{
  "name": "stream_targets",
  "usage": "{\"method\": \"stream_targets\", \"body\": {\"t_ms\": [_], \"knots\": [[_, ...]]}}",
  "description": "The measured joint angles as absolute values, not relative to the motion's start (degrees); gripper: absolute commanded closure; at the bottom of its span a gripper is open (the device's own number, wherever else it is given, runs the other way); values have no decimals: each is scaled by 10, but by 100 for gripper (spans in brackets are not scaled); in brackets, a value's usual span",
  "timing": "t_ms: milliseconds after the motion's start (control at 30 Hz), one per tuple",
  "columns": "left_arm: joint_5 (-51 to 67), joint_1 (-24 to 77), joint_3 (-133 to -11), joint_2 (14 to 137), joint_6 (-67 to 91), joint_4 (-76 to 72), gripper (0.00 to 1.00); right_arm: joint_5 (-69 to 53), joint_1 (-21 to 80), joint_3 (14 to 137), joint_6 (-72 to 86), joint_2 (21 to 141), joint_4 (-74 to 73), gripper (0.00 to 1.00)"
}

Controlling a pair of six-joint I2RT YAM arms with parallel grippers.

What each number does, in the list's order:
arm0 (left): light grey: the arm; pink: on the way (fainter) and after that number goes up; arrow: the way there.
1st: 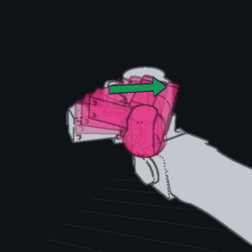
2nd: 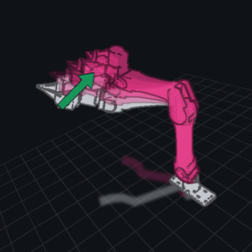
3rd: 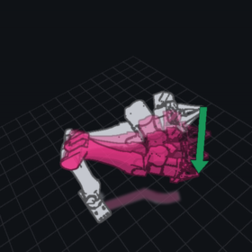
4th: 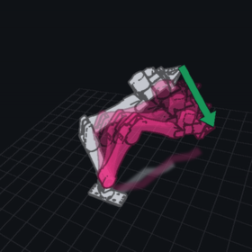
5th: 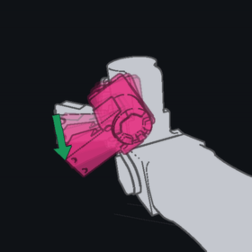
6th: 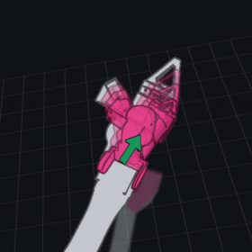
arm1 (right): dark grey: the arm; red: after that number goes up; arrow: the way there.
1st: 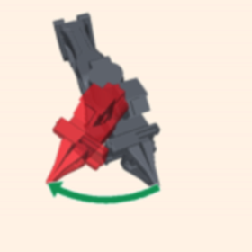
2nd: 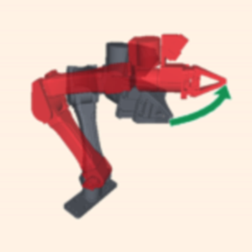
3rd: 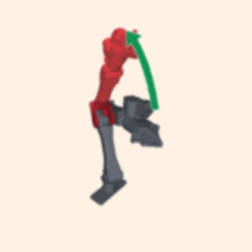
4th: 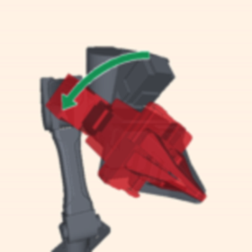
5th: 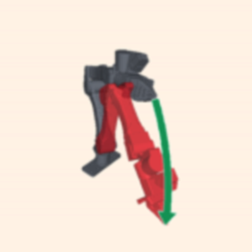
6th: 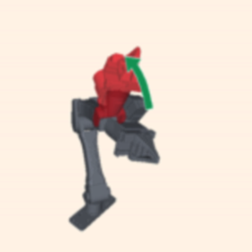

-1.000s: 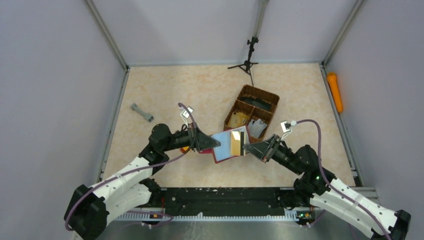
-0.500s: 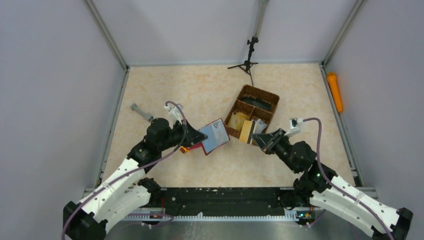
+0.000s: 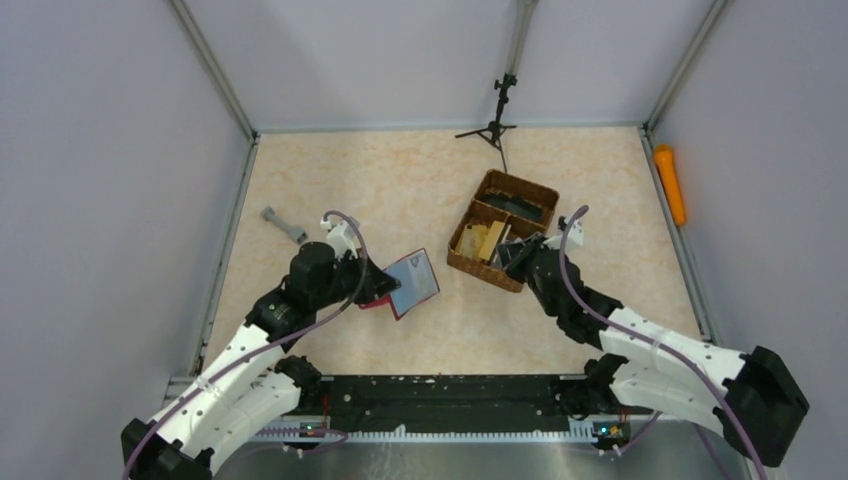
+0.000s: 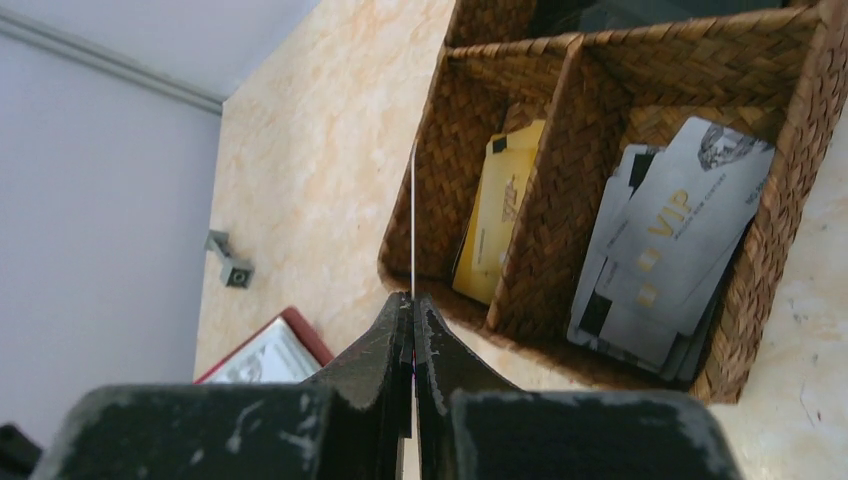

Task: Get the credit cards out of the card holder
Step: Remove the credit card from the card holder, then place the credit card in the storage box.

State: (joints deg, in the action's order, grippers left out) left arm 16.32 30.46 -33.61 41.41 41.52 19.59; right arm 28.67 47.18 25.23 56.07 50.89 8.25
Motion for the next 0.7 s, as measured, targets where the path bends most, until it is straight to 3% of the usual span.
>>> {"method": "stream_targets", "body": {"t_ms": [633,700], "knots": [[166,301,-336,402,398,215,100,226,399,337,617,786,206,99],[170,301,-336,402,397,215,100,226,395,339,620,803,213,82]]}}
